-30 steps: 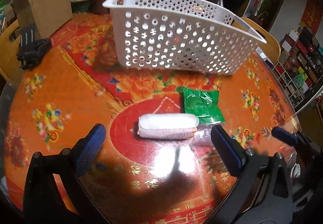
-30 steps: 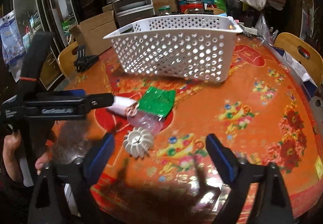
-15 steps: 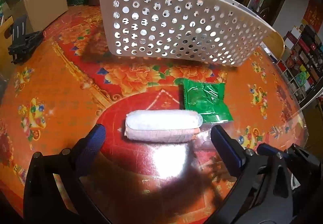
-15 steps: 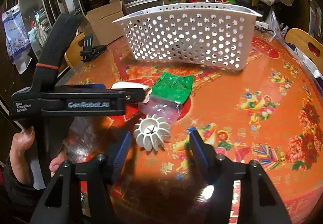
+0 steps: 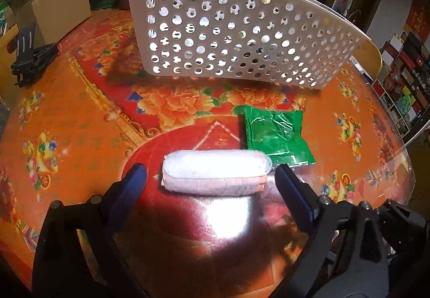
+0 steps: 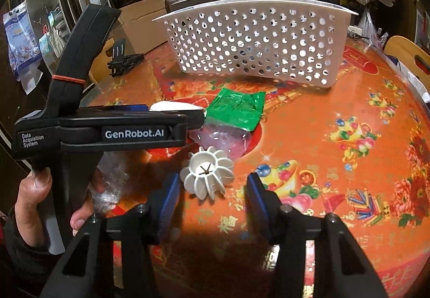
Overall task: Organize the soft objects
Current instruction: 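Grasp the pink rolled towel with the left gripper while the right grasps the white flower piece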
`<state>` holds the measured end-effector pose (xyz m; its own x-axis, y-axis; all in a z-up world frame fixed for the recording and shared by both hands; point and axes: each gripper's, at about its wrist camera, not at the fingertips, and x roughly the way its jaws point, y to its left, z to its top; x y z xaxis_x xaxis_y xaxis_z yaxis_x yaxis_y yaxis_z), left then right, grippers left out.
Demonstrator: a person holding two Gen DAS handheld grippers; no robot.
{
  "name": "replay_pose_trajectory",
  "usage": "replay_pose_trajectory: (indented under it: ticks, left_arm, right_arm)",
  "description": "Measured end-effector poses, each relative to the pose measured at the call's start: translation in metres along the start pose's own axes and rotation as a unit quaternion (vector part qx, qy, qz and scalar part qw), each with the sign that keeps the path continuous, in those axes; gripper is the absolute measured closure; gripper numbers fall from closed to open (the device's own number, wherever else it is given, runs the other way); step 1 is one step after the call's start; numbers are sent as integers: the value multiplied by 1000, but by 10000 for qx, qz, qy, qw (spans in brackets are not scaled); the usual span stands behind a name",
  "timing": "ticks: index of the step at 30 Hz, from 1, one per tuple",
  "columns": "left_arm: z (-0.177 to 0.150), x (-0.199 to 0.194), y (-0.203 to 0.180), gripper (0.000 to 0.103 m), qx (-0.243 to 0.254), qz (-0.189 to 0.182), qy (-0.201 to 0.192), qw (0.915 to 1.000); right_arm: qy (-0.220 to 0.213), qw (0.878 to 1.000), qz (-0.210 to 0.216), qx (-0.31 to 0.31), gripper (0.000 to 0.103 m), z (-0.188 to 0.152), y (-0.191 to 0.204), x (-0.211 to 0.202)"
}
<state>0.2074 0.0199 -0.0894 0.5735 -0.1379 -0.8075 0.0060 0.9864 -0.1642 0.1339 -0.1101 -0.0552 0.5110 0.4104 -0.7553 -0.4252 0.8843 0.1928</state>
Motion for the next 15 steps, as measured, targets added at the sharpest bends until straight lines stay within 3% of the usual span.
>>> replay_pose_trajectory:
  ticks: [4,10,15]
  left_arm:
    - [-1,-2,2,29,-69,-122,-54,9999]
    - [-5,-7,-2,30,46,-50,-195,9998]
    - [-5,-22,2,30,6,-145,-413,9990]
  right_arm:
    - [25,10000,38,13,54,0,-1,2]
    - [19,10000,51,4,62,0,1,5]
    - [-35,10000,22,8,62,-1,0,2]
